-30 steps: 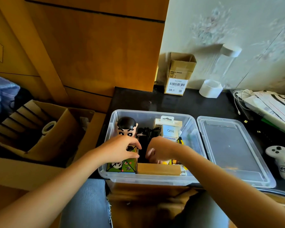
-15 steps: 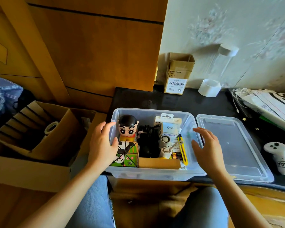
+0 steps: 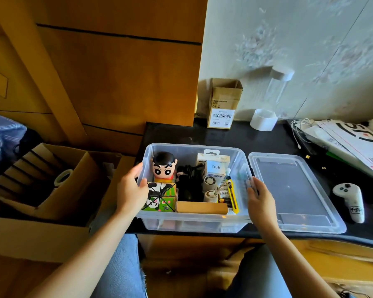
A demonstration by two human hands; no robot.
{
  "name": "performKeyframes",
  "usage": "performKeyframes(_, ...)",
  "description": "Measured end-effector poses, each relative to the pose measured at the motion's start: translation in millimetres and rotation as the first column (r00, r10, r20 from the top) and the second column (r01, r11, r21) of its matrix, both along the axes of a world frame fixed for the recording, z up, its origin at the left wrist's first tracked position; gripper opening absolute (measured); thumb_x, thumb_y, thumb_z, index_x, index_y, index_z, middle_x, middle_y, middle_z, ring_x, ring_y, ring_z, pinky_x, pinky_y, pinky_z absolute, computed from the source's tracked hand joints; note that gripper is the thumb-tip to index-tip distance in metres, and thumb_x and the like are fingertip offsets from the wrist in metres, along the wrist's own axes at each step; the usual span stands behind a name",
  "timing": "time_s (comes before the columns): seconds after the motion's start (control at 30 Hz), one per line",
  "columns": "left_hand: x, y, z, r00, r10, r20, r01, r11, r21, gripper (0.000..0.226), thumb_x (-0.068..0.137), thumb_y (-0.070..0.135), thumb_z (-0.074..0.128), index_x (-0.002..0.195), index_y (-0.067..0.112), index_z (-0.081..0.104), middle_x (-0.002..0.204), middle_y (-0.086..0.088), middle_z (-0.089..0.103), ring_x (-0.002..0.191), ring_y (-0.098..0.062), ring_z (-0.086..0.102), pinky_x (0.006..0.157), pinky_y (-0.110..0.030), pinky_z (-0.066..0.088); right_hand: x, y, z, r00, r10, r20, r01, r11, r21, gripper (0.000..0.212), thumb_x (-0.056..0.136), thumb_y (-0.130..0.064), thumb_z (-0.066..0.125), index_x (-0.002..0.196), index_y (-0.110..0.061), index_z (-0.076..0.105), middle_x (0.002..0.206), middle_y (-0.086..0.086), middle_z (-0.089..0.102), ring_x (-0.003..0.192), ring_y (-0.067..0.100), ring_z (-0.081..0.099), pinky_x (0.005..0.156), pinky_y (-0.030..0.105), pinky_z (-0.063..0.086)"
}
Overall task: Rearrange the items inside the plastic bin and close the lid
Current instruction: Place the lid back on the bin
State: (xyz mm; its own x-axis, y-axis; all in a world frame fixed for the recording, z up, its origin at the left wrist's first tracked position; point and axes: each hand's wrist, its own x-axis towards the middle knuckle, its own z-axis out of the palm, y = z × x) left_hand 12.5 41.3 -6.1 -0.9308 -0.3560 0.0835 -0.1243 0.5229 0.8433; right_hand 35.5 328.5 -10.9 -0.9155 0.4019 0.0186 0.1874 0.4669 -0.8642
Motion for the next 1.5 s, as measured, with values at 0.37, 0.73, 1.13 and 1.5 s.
performKeyframes(0.37, -32, 13, 6, 0.999, 0.017, 0.043, -0.017, 1.0, 0.012, 0.048, 0.092, 0.0, 0.051, 0.138, 0.011, 0.045, 0.139, -0.006, 0.051, 0.128, -0.021, 0.047, 0.102, -0.029, 0.035, -33, 5, 4, 0.999, -0.031, 0.01, 0.031, 0.999, 0.014, 0.039, 0.099, -0.021, 0.044, 0.136, -0.011, 0.045, 0.134, 0.006, 0.054, 0.122, 0.023, 0.051, 0.094, 0.028, 0.038)
performKeyframes(0.73, -31, 23, 21, 0.987, -0.094, -0.13, 0.048, 0.946, -0.32, 0.041, 0.087, 0.0, 0.057, 0.128, 0.006, 0.055, 0.131, -0.012, 0.054, 0.123, -0.028, 0.048, 0.106, -0.043, 0.035, -19, 47, -19, 0.954, -0.293, -0.057, 0.291, 0.956, -0.04, 0.019, 0.093, -0.021, 0.049, 0.096, -0.015, 0.066, 0.091, -0.005, 0.067, 0.083, 0.016, 0.059, 0.075, 0.03, 0.043)
performKeyframes(1.13, -14, 117, 35, 0.862, -0.484, -0.153, 0.427, 0.854, -0.299, 0.024, 0.088, 0.0, 0.054, 0.099, 0.016, 0.07, 0.113, 0.0, 0.058, 0.109, -0.012, 0.05, 0.092, -0.006, 0.028, 49, 133, -77, 0.825, -0.428, 0.368, 0.465, 0.885, -0.012, 0.041, 0.091, -0.033, 0.054, 0.057, -0.013, 0.066, 0.059, 0.001, 0.064, 0.06, 0.021, 0.057, 0.054, 0.028, 0.037)
performKeyframes(1.5, 3, 159, 36, 0.807, -0.568, -0.16, 0.517, 0.811, -0.273, 0.022, 0.088, 0.001, 0.056, 0.097, 0.015, 0.07, 0.111, 0.0, 0.059, 0.113, -0.016, 0.051, 0.101, -0.046, 0.04, 50, 133, -76, 0.781, -0.417, 0.465, 0.544, 0.819, -0.179, 0.03, 0.086, -0.028, 0.053, 0.063, -0.011, 0.063, 0.071, 0.002, 0.069, 0.069, 0.02, 0.06, 0.065, 0.033, 0.048)
